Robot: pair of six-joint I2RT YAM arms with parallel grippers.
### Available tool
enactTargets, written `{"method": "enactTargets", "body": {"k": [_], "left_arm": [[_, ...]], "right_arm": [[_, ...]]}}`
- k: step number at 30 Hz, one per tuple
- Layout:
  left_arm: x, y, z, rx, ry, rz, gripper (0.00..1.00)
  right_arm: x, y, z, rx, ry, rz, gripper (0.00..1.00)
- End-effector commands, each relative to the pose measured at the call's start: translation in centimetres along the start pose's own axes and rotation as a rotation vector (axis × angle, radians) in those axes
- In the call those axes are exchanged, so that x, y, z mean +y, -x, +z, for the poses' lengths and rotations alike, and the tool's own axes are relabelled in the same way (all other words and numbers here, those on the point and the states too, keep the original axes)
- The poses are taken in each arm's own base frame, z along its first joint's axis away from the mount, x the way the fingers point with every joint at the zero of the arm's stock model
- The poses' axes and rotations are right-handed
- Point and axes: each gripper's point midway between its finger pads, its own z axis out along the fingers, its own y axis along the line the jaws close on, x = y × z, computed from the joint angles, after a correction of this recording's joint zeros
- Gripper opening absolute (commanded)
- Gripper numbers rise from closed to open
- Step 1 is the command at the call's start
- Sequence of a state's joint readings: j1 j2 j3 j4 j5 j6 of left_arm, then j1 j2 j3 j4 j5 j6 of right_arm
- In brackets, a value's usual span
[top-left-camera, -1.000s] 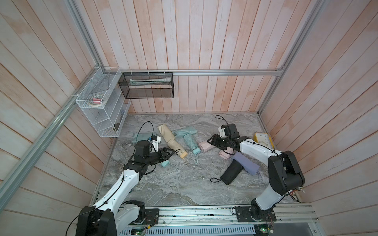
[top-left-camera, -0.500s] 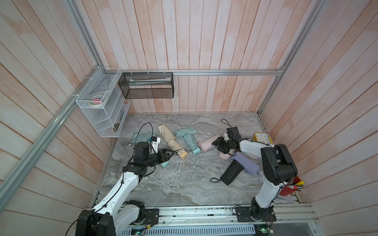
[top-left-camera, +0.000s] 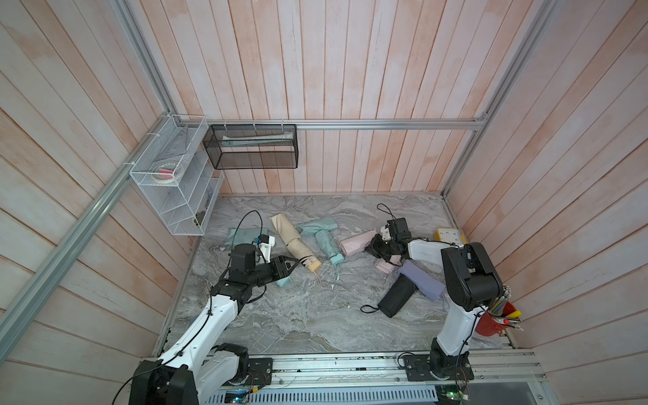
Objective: Take umbrellas out of sleeves
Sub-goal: Move the umbrella to the center of the board.
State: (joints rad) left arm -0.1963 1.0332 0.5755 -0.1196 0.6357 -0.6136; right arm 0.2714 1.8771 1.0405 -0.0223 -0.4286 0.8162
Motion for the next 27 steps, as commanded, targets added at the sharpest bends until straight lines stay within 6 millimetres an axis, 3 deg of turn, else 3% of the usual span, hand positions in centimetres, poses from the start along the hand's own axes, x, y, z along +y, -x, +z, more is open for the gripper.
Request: {"method": "enactTargets", "body": {"k": [1,5,8,10,13,19,24,27], "left_arm": [[0.2,-0.3,-0.2,0.002,0.002,0.009,0.55],[0.2,-0.3,-0.3,0.001,0.002,0.01,0.55],[0.1,-0.2,-0.2,0.0,0.003,0.01,0.55],[0.0,0.0,-0.3,-0.001,0.004,0.012,0.55],[0.0,0.0,-0.5,-0.001,0.011,0.014,0.55],[0.3,-0.5,-0.5,0.0,0.014,0.003,0.55],[0.4,-0.6,-0.3,0.006,0.007,-0.003,0.55],[0.2,-0.4,-0.3,0.004,0.006,0.005,0.55]], "right_arm": [[0.7,0.5,-1.3,-0.02,-0.043,-0.115,0.0],[2.3,-0.4,-3.4,-0.042,-0.082,-0.259,0.0],[3.7,-0.9,-3.7,-0.045,-0.09,-0.356,0.0],[4.2,-0.2,-3.4,-0.045,-0.113,-0.382,0.16],[4.7,1.3,-2.5,-0.059,-0.143,-0.393,0.31],[4.8,3.5,1.1,-0.038,-0.25,-0.448,0.33],[3.7,2.4,3.8,0.01,-0.385,-0.562,0.33],[2.0,0.7,3.8,0.035,-0.492,-0.621,0.32]]}}
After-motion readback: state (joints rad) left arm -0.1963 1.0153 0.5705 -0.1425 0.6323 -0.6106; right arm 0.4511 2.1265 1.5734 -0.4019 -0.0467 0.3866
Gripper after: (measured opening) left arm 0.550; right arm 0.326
